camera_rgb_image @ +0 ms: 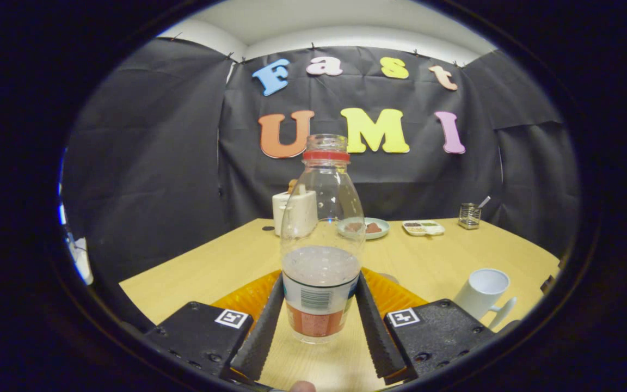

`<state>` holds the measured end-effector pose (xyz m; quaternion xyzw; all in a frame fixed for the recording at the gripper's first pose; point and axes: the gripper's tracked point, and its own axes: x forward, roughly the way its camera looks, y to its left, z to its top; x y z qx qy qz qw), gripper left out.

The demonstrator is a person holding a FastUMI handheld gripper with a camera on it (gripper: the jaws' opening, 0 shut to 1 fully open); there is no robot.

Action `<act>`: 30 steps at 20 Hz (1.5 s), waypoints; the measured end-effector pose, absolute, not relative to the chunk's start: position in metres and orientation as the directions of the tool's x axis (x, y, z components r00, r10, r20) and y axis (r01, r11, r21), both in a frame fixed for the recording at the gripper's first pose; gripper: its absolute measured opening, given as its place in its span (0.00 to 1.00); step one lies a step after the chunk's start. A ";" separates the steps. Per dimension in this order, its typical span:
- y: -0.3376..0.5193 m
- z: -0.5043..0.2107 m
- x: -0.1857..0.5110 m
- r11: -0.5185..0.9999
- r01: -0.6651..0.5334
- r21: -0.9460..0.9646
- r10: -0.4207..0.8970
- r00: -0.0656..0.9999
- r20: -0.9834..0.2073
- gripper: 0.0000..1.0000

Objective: Take the bottle from table, then pour the juice into the cup, finally place the bottle on the coaster

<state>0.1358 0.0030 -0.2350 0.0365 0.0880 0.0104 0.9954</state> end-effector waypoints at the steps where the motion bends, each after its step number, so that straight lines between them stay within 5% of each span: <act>1: 0.004 -0.229 0.132 0.994 -0.018 0.104 0.036 0.985 -0.168 0.78; 16: -0.029 -0.211 0.103 0.853 0.014 0.522 0.094 0.979 -0.179 0.77; 30: -0.049 -0.222 0.098 0.472 0.048 0.880 0.150 0.980 -0.133 0.77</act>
